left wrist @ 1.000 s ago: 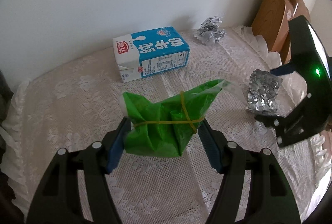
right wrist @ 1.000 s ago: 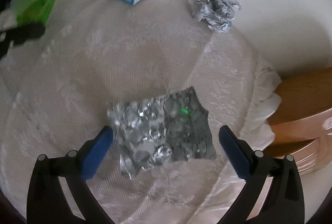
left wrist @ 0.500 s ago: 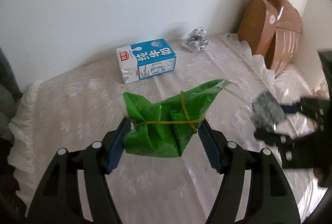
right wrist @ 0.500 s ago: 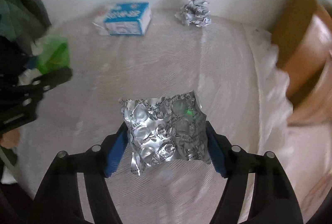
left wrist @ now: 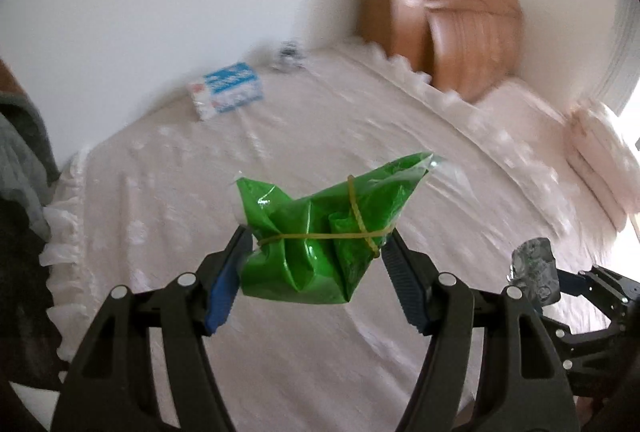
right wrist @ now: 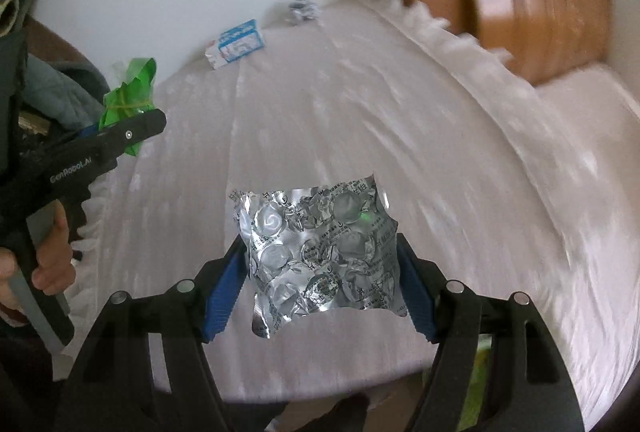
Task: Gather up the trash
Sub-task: 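Carry both items to the wastebasket and open the left tool over it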
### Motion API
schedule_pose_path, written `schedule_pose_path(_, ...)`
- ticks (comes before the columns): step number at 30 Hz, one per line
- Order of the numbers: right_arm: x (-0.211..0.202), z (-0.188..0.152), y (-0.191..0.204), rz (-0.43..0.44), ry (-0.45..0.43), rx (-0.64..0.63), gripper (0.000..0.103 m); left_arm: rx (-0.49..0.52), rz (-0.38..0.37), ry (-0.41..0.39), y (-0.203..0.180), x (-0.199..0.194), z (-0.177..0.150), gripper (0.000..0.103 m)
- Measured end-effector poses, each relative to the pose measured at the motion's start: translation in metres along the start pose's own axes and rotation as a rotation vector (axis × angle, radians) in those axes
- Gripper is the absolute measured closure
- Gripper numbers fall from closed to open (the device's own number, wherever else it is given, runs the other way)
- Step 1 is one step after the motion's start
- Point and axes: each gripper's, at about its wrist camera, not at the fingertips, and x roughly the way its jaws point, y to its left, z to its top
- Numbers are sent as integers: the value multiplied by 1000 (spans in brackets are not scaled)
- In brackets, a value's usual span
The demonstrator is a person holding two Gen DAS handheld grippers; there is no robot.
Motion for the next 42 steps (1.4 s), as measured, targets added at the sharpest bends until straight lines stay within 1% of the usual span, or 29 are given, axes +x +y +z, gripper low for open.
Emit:
schedule_pose_path(1, -11, -11, -7, -12, -17, 26, 32, 21, -14, -1, -9, -4, -4, 38)
schedule_pose_path(5, -32, -35, -27, -43, -61, 79, 32, 104, -87, -15, -53, -23, -19, 38)
schedule_pose_path(7, -52, -48, -42, -61, -96, 121, 32, 134, -127, -20, -72, -31, -23, 38)
schedule_pose_path(8, -56, -52, -46, -66, -102, 130, 31, 145, -141, -24, -79, -34, -25, 38)
schedule_pose_path(14, -96, -88, -86, -155, -162, 234, 31, 270, -237, -40, -141, -49, -35, 38)
schedule_pose_path(17, -113, -105, -106, -201, -182, 306, 31, 344, -296, -29, -175, -52, -40, 38)
schedule_pose_path(20, -130, -123, -123, -251, -194, 365, 31, 415, -337, -9, -210, -51, -48, 38)
schedule_pose_path(23, -158, -158, -149, -333, -211, 467, 31, 482, -389, 13, -242, -50, -57, 38)
schedule_pose_path(25, -166, -171, -157, -359, -216, 505, 31, 537, -432, 23, -268, -51, -66, 38)
schedule_pose_path(26, -178, -190, -167, -395, -223, 557, 31, 554, -446, 24, -276, -52, -70, 38)
schedule_pose_path(28, -184, -203, -174, -419, -226, 591, 31, 603, -480, 34, -298, -52, -80, 38)
schedule_pose_path(29, -193, -220, -180, -449, -232, 636, 31, 619, -491, 40, -306, -51, -85, 38)
schedule_pose_path(30, -196, -226, -183, -457, -235, 651, 31, 645, -508, 55, -318, -49, -92, 38)
schedule_pose_path(32, -207, -246, -190, -482, -237, 705, 31, 678, -521, 79, -334, -42, -103, 38)
schedule_pose_path(35, -217, -267, -195, -509, -246, 750, 31, 745, -509, 119, -363, -23, -129, 38)
schedule_pose_path(38, -229, -286, -199, -529, -261, 782, 31, 802, -490, 149, -385, -1, -152, 38)
schedule_pose_path(39, -230, -290, -199, -531, -264, 788, 31, 825, -487, 171, -395, 12, -162, 38)
schedule_pose_path(42, -233, -302, -201, -545, -266, 805, 31, 861, -500, 212, -412, 36, -180, 38)
